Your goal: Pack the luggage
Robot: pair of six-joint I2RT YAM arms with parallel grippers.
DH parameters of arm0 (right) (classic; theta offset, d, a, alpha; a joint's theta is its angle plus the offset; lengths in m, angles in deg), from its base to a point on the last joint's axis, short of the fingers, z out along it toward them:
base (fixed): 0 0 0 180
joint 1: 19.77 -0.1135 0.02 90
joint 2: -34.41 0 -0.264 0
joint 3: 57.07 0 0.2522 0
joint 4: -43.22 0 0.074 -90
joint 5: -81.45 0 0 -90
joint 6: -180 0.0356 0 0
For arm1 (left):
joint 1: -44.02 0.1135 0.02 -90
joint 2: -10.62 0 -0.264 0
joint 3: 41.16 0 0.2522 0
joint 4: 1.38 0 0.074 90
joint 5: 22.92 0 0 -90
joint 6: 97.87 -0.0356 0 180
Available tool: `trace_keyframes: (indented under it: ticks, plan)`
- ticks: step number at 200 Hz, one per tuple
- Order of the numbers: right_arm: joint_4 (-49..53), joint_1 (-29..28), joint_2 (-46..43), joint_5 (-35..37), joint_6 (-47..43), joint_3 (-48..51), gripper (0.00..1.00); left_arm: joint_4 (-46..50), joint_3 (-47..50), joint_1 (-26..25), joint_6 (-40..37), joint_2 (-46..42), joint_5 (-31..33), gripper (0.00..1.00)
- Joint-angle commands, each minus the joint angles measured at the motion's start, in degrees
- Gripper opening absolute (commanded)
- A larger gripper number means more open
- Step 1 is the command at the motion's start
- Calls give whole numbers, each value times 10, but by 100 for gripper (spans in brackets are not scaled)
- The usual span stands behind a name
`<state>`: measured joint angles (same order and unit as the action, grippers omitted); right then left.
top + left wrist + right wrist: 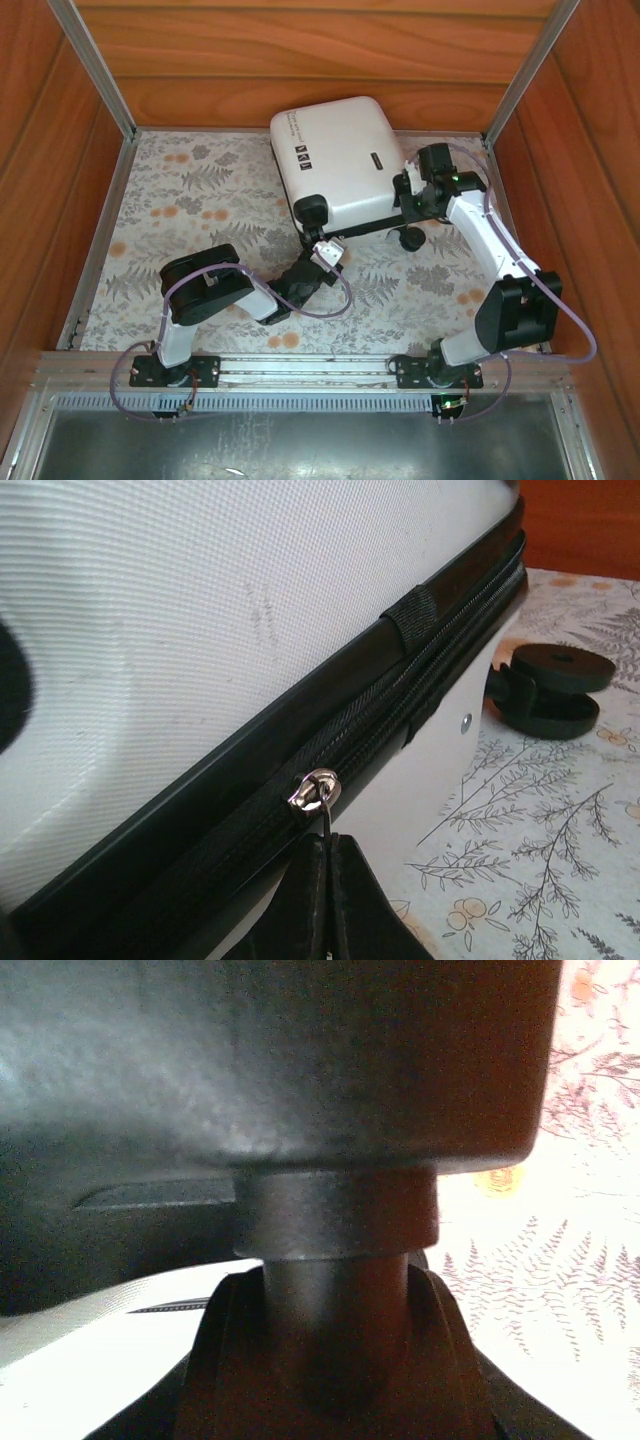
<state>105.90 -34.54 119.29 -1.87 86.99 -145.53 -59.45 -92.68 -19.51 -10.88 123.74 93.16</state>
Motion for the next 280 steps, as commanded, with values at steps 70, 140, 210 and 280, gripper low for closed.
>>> trace_keyframes:
  ticks: [70,140,210,280]
  plan:
    - [-70,-145,-5,-119,192,2,0,-17,-26,-16,71,-24,51,0]
    - [-104,-203,6,-107,285,20,0,-14,-59,-22,81,7,7,0]
    - [-171,-233,31,-180,328,22,0,-13,-101,-29,91,45,-40,0]
    - [-178,-260,46,-176,348,22,4,-13,-132,-30,99,76,-77,7]
